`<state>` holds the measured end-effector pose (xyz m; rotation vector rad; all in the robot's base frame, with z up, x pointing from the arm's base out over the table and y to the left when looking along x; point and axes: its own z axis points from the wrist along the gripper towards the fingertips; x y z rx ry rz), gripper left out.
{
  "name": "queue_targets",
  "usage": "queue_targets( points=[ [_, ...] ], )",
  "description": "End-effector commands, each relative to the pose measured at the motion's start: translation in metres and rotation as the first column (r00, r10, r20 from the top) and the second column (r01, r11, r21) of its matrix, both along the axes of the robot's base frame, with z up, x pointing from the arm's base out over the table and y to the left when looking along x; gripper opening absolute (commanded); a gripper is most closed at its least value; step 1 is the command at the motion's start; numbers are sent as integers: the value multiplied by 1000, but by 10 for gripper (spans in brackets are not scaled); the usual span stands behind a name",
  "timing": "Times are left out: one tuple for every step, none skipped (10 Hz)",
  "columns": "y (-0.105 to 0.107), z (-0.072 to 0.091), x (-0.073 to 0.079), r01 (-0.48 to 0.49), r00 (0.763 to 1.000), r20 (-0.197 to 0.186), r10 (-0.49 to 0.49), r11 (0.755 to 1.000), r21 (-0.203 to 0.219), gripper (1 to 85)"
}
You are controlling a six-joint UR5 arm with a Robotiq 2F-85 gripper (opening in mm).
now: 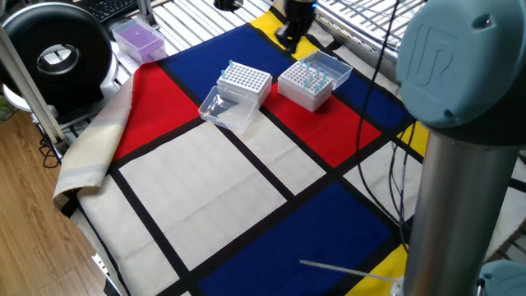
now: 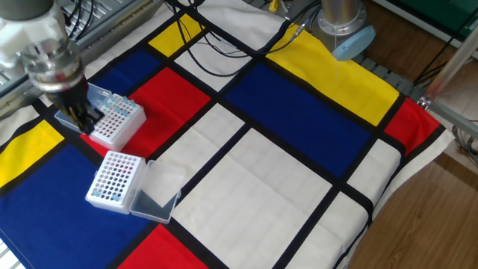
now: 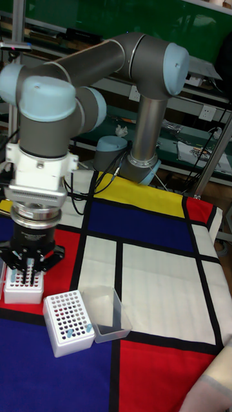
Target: Transfer all medium pipette tips from one holder to another
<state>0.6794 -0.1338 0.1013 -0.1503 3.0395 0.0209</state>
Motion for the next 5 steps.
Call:
queue_targets(
  points=[
    [47,7,26,-6,1000,12,6,1000,18,190],
    [57,7,34,-27,999,20,27,1000,14,200],
    [66,6,43,-48,998,28,48,999,7,217],
    [77,2,55,-77,996,39,77,997,15,230],
    [81,-2,66,-117,991,58,117,993,7,270]
  ],
)
